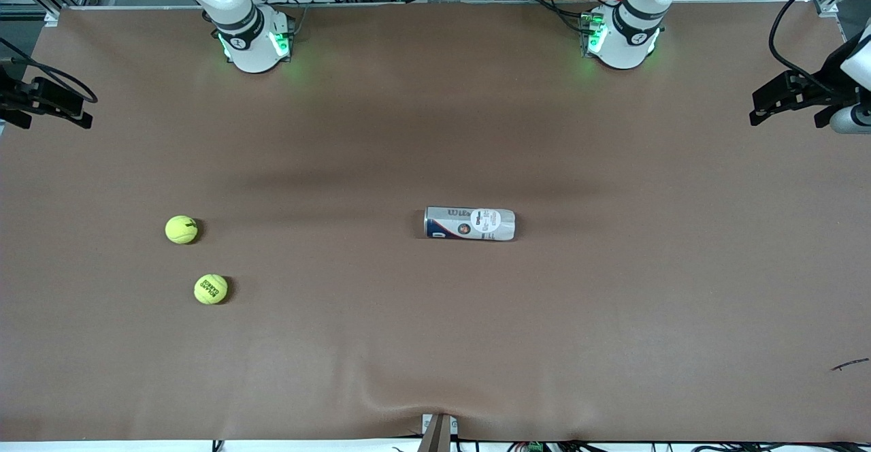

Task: Insert tennis ball vertically with right arm
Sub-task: 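Move the left gripper toward the white Wilson can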

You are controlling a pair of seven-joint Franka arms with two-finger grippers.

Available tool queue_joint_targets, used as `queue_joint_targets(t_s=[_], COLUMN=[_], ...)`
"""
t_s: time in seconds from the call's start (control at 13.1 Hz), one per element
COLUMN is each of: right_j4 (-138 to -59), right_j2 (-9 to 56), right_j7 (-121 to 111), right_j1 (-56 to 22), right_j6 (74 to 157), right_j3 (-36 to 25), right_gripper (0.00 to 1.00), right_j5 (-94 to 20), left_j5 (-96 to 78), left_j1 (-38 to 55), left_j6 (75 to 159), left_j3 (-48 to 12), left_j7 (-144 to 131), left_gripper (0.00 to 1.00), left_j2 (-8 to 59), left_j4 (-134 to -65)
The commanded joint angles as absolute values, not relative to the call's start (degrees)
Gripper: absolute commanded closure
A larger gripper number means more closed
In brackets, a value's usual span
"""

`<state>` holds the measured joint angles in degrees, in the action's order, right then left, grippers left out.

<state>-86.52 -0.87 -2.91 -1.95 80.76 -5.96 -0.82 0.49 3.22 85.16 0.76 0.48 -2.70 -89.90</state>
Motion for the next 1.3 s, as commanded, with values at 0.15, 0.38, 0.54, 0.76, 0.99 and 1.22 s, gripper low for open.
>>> queue_joint_targets(t_s=[0.15,0.38,0.54,0.76,0.99,1.22], right_j4=[-86.9,-86.9,-86.9,-86.9,-86.7,-86.9], right_j2=[-1.3,-1.3,-1.3,-1.3,-1.3,-1.2], right_j7=[-3.3,-3.3,-3.2,-3.1,-3.3,-3.1], right_j1=[-2.4,-2.4,-2.4,-2.3,-2.2,-2.4], right_j6=[80.9,80.9,80.9,80.9,80.9,80.9], right_j3=[-6.1,-6.1,-6.1,-6.1,-6.1,-6.1], right_gripper=[0.00,0.00,0.00,0.00,0.00,0.00], right_j5=[-0.2,-0.2,-0.2,-0.2,-0.2,-0.1], left_j5=[0.7,-0.6,-5.8,-6.3,-5.9,-4.0], left_j1=[3.9,4.5,5.0,8.0,11.7,17.3], left_j6=[84.7,84.2,83.5,86.2,87.5,91.3], left_j3=[0.3,-0.1,-0.3,-3.2,-4.3,-4.4], left_j7=[0.4,1.4,1.4,1.2,1.2,2.2], left_gripper=[0.00,0.00,0.00,0.00,0.00,0.00], left_j2=[-1.8,0.0,3.8,8.6,15.4,18.8], left_j4=[-88.8,-89.5,-89.0,-87.4,-82.9,-82.7])
